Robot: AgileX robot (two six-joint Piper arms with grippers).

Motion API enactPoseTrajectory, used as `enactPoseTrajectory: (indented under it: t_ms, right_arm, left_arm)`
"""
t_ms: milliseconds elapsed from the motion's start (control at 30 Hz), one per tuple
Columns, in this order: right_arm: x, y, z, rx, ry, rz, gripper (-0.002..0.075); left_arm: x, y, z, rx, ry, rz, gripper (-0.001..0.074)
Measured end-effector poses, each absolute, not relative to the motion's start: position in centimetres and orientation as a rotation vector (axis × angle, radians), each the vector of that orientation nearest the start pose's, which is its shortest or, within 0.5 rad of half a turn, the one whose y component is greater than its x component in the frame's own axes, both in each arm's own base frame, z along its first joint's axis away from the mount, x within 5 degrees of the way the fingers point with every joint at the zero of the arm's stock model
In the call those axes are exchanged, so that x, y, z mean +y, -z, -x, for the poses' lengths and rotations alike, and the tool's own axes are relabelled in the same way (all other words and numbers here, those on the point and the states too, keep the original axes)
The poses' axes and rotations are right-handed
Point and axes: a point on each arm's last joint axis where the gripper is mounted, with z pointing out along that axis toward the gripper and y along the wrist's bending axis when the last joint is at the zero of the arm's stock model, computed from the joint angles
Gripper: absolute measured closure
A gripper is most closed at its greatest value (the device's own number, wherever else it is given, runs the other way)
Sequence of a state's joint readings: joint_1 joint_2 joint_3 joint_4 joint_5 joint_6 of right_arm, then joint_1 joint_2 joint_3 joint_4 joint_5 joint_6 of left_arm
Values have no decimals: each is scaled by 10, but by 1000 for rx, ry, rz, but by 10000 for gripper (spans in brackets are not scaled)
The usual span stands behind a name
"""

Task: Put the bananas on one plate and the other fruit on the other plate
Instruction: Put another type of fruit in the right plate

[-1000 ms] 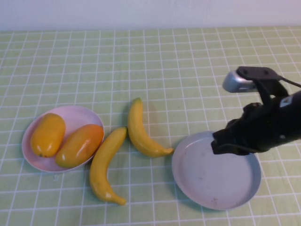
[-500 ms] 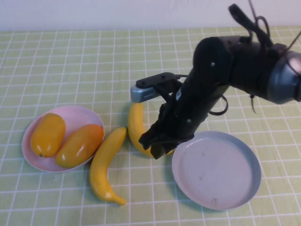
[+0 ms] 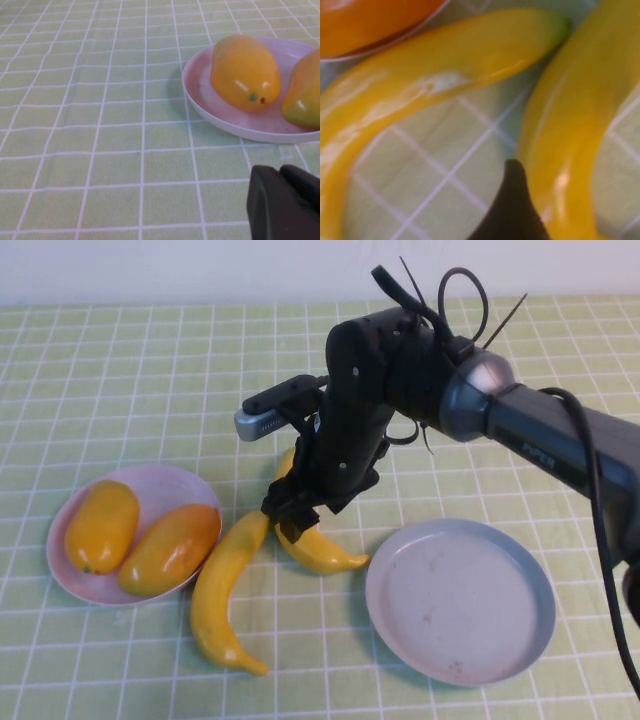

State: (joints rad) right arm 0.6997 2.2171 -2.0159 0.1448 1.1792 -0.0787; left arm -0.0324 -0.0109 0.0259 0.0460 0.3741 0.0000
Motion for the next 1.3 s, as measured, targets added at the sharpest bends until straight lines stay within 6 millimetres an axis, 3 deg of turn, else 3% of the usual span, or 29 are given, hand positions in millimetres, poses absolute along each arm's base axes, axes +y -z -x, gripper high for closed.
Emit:
enactPoseTrajectory:
  t_ms: [567,667,767,833,967,1100,1200,1300]
  right_arm:
    - [333,-188,-375,2682,-267,1062,232]
    - [333,-186,-375,2681,-265,1062,279]
    - [333,-186,-376,2678,-260,1063,404]
    - [333,-186,-376,2677,-255,1065,407]
    - [331,-195,-374,2668,-252,1066,408]
    - [324,-226,-366,2631,-265,1056,409]
    - [311,-252,-351,2600,-277,1025,409]
    - [289,-261,-337,2611,-292,930,409]
  left_arm:
    - [0,-171,-53,1873,-23,-59,734]
    - [0,-171,-53,1873,-23,-59,734]
    - [0,-171,-53,1873,-23,-59,734]
    - [0,-171,-53,1873,-23,-59,734]
    - [0,-171,-53,1873,-23,-59,734]
    - [0,-171,-53,1873,-23,-59,734]
    - [0,-171,-53,1873,-23,-59,734]
    - [0,-171,-53,1873,-23,-59,734]
